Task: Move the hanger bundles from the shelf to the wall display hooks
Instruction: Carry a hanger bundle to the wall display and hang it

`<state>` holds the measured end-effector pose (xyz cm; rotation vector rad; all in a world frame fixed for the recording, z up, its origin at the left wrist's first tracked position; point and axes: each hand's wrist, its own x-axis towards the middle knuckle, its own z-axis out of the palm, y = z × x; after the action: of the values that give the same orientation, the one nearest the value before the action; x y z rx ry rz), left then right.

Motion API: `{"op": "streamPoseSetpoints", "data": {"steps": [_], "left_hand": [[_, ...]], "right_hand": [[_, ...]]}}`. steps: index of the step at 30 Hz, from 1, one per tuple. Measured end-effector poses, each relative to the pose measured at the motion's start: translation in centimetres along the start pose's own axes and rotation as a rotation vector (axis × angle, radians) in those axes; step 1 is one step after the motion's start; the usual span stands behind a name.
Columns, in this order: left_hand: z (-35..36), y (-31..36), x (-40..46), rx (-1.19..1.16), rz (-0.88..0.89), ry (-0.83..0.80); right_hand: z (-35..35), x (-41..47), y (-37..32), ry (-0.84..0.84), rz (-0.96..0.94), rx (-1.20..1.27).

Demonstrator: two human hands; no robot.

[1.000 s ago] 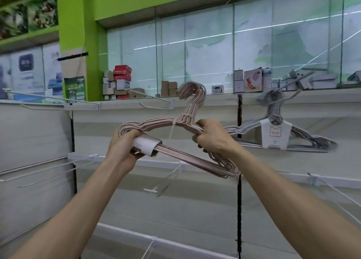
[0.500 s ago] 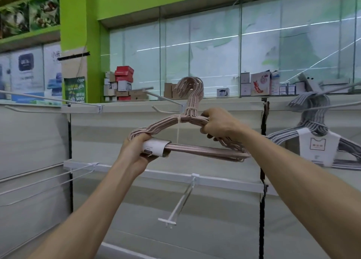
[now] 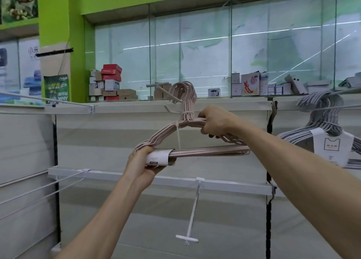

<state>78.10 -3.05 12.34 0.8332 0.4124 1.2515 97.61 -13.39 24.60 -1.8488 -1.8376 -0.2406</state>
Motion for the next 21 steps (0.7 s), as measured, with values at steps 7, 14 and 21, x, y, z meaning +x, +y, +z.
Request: {"op": "streamPoseSetpoints", "data": {"steps": [7,14,21], "left_hand": [[-1.3,-1.1,1.2,-0.016,-0.022,0.056],[-1.5,-1.5,2.9,-0.013,-0.006,0.11],[-1.2,-1.7,4.0,0.015,-0.016,0.115]], "right_hand": [[2.6,0.0,1.1,0.027,0.006,-0.083],[3.8,0.9,1.7,0.04,-0.021,-0.143],[5.0,2.2,2.3,0.051,0.013,-0.162]]}}
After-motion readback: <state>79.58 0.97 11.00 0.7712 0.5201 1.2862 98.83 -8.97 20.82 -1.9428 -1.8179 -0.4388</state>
